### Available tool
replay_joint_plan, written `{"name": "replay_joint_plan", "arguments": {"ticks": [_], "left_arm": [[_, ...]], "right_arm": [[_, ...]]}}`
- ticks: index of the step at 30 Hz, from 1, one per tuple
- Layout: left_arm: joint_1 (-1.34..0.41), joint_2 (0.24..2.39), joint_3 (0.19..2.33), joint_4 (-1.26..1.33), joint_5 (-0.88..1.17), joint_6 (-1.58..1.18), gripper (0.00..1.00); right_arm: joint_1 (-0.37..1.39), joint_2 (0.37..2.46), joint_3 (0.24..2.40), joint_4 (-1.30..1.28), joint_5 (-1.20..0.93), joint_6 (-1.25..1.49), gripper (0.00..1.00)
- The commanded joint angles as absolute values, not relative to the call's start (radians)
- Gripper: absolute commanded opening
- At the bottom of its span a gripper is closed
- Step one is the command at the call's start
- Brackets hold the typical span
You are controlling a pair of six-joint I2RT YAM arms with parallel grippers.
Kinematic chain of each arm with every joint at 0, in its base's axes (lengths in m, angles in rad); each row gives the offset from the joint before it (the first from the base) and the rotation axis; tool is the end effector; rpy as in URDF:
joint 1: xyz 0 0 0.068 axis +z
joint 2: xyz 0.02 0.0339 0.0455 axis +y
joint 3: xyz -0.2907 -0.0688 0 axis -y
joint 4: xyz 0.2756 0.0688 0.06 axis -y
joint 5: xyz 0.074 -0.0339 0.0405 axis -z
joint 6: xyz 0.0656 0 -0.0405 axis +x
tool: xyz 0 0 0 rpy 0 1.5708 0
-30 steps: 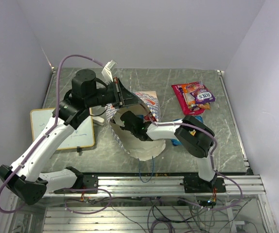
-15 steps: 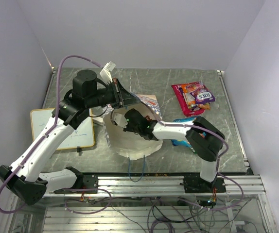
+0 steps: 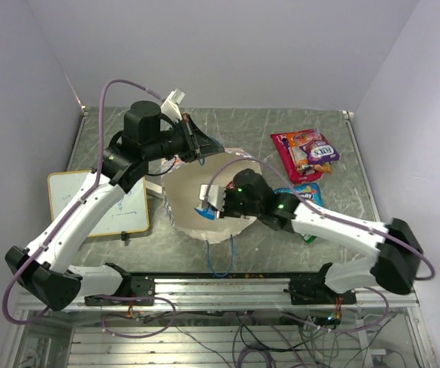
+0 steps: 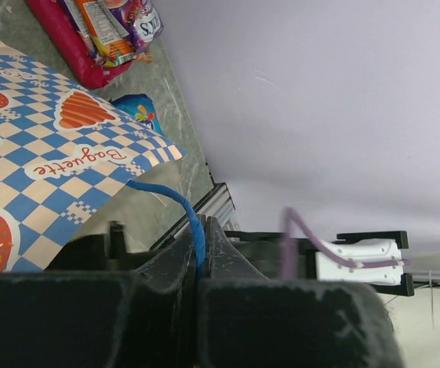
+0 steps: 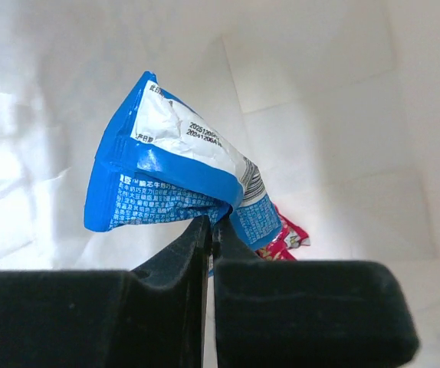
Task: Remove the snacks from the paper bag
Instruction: Pick up the snack from the paper bag, then place the snack at the center of the board.
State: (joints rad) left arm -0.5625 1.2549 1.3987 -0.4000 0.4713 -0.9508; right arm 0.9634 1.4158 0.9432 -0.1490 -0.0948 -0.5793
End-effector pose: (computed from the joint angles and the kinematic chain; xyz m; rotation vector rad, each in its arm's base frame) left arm 0.2565 -0.1969 0.4551 -0.0226 2.0727 -1.4357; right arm 0.2010 0.3000 0.2476 -1.5769 1.5447 0.3191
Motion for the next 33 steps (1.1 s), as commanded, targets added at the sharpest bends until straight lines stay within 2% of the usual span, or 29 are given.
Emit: {"name": "replay_joint_plan", "arguments": {"ticks": [1,5,9,13,17,19,26,33], "left_arm": [[-0.551,1.265,1.442,-0.410,0.446,-0.960,0.07],[-0.546,1.276,1.442,-0.422,0.445,-0.954,0.07],[-0.540,1.294,1.447,-0.431,0.440,-0.953,0.07],[-0.536,1.306,1.453,-0.446,0.430,-0.947,0.07],[-0.531,1.308,1.446,-0.459,0.417,-0.945,0.07],[-0.528,1.310,1.444,-0.469,0.413,-0.944,0.07],[-0.518,1.310,1.445,-0.484,0.409,-0.935,0.07],[-0.504,1.316,1.481,-0.489,0.434,-0.914,0.07]], "right_arm": [[0.963,1.214,0.946,-0.276,-0.220,-0.613,0.00],[0.963,1.063,1.021,-0.396,-0.226,-0.616,0.00],[0.965,0.973,1.153,-0.463,-0.084,-0.563,0.00],[0.964,0.968,1.282,-0.463,0.218,-0.446,0.00],[0.963,1.021,1.357,-0.439,0.674,-0.359,0.00],[0.957,1.047,1.365,-0.443,0.785,-0.369,0.00],[0.903,1.030,1.312,-0.381,0.834,-0.399,0.00],[0.698,1.048,1.254,-0.491,0.745,-0.380,0.00]]}}
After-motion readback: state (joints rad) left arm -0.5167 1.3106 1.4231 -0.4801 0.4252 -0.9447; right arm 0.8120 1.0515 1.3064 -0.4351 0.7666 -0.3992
